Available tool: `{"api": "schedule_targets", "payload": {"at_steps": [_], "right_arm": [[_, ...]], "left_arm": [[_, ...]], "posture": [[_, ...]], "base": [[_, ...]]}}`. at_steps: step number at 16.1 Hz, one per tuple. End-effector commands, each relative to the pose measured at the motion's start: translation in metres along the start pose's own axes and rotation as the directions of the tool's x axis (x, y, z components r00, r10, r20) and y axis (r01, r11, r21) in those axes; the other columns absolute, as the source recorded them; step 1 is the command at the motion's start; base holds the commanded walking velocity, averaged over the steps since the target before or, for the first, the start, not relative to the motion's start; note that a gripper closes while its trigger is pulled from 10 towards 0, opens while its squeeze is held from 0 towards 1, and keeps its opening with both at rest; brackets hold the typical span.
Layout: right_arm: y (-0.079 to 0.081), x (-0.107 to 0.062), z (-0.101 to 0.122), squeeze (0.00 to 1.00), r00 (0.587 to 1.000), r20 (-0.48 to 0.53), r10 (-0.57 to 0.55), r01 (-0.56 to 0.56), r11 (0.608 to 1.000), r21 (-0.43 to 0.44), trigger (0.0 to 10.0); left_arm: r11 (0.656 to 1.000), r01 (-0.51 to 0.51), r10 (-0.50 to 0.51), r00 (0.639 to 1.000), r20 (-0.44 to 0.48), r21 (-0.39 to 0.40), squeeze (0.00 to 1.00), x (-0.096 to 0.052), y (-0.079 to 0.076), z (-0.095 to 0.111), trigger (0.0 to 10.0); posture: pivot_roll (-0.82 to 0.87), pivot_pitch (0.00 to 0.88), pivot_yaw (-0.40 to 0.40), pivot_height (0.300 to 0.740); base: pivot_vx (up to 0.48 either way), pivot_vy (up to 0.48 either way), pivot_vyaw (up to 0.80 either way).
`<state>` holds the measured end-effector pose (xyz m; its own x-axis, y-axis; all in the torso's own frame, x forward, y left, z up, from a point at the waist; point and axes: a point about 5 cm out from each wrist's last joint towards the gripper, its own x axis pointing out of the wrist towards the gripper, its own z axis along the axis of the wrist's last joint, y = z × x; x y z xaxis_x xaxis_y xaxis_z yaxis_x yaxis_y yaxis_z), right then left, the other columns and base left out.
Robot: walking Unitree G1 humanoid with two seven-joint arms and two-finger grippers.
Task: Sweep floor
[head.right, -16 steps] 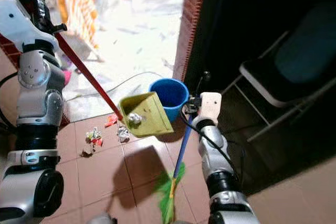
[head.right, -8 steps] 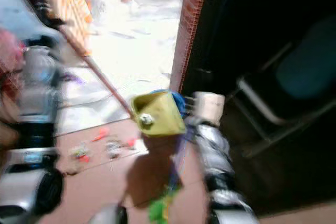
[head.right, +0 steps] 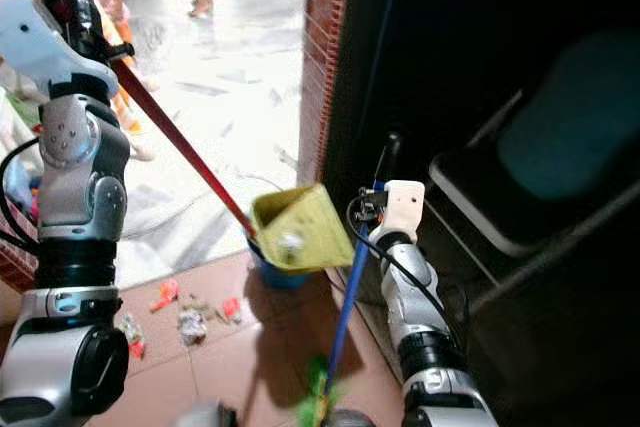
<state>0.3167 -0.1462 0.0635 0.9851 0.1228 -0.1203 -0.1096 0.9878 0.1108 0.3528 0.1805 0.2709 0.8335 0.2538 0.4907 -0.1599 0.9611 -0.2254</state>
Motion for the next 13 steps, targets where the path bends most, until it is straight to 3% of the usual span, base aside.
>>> {"api": "schedule_targets", "payload": {"at_steps": [1,3,6,13], "right_arm": [[0.000,0.002,0.019,0.00,0.995,0.099,0.019,-0.013,0.998,-0.066,10.0],[0.002,0.001,0.035,0.00,0.980,0.192,0.058,-0.025,0.985,-0.172,10.0],[0.006,0.002,0.049,0.00,0.961,0.269,0.070,0.004,0.965,-0.263,10.0],[0.007,0.001,0.045,0.00,0.963,0.256,0.080,-0.003,0.958,-0.286,10.0]], "left_arm": [[1.000,-0.005,0.003,0.995,0.096,0.016,0.00,0.006,0.001,0.021,10.0],[1.000,-0.006,0.004,0.995,0.096,0.016,0.00,0.007,-0.001,0.022,10.0],[1.000,0.000,-0.002,0.995,0.097,0.020,0.00,0.006,-0.003,0.021,10.0],[0.988,0.053,-0.075,0.986,0.149,0.144,0.00,0.002,-0.011,0.022,10.0]], "posture": [[-0.05,0.000,-0.042,0.740],[-0.05,0.000,-0.042,0.740],[-0.05,0.000,-0.038,0.740],[-0.05,0.000,-0.042,0.740]], "base": [[0.480,0.000,0.00],[0.180,0.000,0.00],[0.000,0.000,0.00],[0.000,0.000,0.00]]}}
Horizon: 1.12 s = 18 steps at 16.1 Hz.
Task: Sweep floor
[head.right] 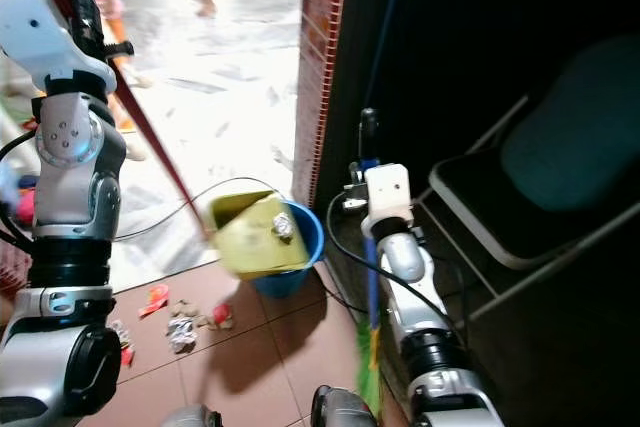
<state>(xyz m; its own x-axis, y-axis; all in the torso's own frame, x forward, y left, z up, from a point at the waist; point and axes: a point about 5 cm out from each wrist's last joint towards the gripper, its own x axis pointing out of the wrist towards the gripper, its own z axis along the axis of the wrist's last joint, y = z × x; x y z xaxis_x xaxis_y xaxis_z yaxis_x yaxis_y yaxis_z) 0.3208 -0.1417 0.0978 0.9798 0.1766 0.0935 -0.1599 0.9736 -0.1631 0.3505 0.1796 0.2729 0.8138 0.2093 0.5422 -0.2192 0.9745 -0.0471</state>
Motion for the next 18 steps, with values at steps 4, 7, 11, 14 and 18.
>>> {"api": "schedule_targets", "payload": {"at_steps": [4,7,11,14,18], "right_arm": [[-0.003,0.002,0.008,0.00,0.999,0.045,-0.009,0.010,1.000,-0.018,10.0],[-0.003,0.002,0.008,0.00,0.999,0.045,-0.006,0.007,1.000,-0.019,10.0],[-0.002,0.002,0.008,0.00,0.999,0.043,-0.002,0.003,1.000,-0.019,10.0],[-0.002,0.002,0.008,0.00,0.999,0.042,-0.003,0.004,1.000,-0.020,10.0],[-0.003,0.002,0.007,0.00,0.999,0.042,-0.006,0.007,1.000,-0.022,10.0]], "left_arm": [[0.999,0.035,-0.038,0.990,0.137,0.023,0.00,0.002,-0.013,0.020,10.0],[0.993,0.065,-0.081,0.982,0.172,0.097,0.00,-0.004,-0.021,0.018,10.0],[0.969,0.184,-0.216,0.955,0.204,0.163,0.00,-0.021,-0.051,0.011,10.0],[0.933,0.308,-0.342,0.921,0.189,0.187,0.00,-0.040,-0.074,-0.003,10.0],[0.847,0.462,-0.522,0.817,0.246,0.265,0.00,-0.059,-0.094,0.002,10.0]], "posture": [[-0.06,0.000,-0.041,0.740],[-0.06,0.000,-0.042,0.740],[-0.06,0.000,-0.043,0.740],[-0.06,0.000,-0.043,0.740],[-0.06,0.000,-0.043,0.740]], "base": [[0.000,0.000,0.00],[0.000,0.000,0.00],[0.000,0.000,0.00],[0.000,0.000,0.00],[0.000,0.000,0.00]]}}
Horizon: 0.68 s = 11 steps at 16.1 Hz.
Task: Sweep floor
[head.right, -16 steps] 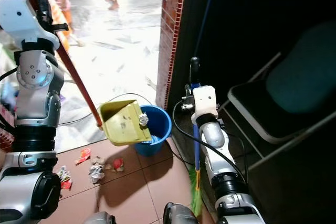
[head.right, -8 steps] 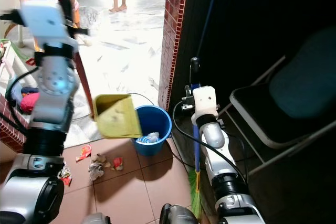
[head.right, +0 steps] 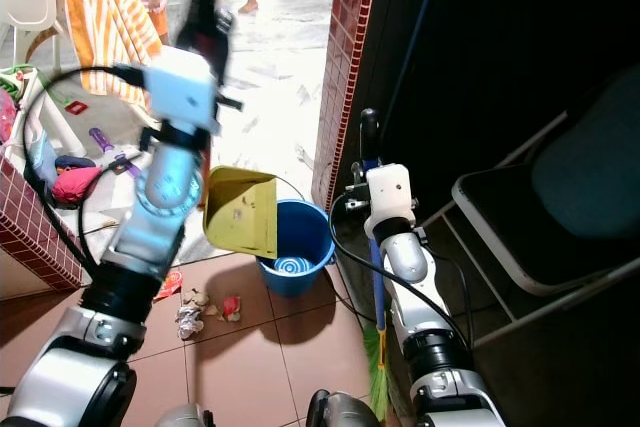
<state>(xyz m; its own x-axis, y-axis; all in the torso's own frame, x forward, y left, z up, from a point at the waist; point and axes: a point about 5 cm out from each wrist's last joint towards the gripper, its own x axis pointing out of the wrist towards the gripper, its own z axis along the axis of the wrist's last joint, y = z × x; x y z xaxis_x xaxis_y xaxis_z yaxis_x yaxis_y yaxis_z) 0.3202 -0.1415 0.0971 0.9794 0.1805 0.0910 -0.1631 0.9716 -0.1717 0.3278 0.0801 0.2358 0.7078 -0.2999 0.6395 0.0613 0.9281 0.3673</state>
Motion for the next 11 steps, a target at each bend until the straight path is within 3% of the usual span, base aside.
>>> {"api": "schedule_targets", "payload": {"at_steps": [1,3,5,6,8,10,11], "right_arm": [[-0.002,0.002,0.007,0.00,0.999,0.040,-0.008,0.008,1.000,-0.013,10.0],[0.000,0.003,0.007,0.00,0.999,0.039,-0.002,0.003,1.000,-0.012,10.0],[0.000,0.003,0.007,0.00,0.999,0.038,0.001,-0.001,1.000,-0.011,10.0],[0.001,0.003,0.007,0.00,0.999,0.036,0.005,-0.005,1.000,-0.011,10.0],[0.002,0.003,0.005,0.00,0.999,0.030,0.013,-0.013,1.000,-0.010,10.0],[0.003,0.004,0.003,0.00,1.000,0.018,0.021,-0.021,1.000,-0.004,10.0],[0.003,0.004,0.003,0.00,1.000,0.014,0.022,-0.022,1.000,-0.001,10.0]], "left_arm": [[0.992,0.108,-0.114,0.987,0.109,0.064,0.00,0.005,-0.006,0.018,10.0],[0.994,0.094,-0.100,0.989,0.111,0.053,0.00,0.007,0.000,0.019,10.0],[0.999,0.001,-0.005,0.993,0.115,0.034,0.00,0.016,0.018,0.025,10.0],[0.997,-0.056,0.051,0.992,0.116,0.046,0.00,0.021,0.030,0.027,10.0],[0.969,-0.226,0.213,0.968,0.130,0.097,0.00,0.029,0.068,0.034,10.0],[0.929,-0.335,0.313,0.938,0.145,0.160,0.00,0.031,0.099,0.042,10.0],[0.916,-0.344,0.316,0.936,0.156,0.206,0.00,0.031,0.106,0.044,10.0]], "posture": [[-0.06,0.000,-0.046,0.740],[-0.06,0.000,-0.046,0.740],[-0.05,0.000,-0.047,0.740],[-0.05,0.000,-0.047,0.740],[-0.04,0.000,-0.054,0.740],[-0.04,0.000,-0.054,0.740],[-0.03,0.000,-0.059,0.740]], "base": [[0.000,0.000,0.00],[0.000,0.000,0.00],[0.000,0.000,0.00],[0.000,0.000,0.00],[0.000,0.000,0.00],[0.000,0.000,0.00],[0.000,0.000,0.00]]}}
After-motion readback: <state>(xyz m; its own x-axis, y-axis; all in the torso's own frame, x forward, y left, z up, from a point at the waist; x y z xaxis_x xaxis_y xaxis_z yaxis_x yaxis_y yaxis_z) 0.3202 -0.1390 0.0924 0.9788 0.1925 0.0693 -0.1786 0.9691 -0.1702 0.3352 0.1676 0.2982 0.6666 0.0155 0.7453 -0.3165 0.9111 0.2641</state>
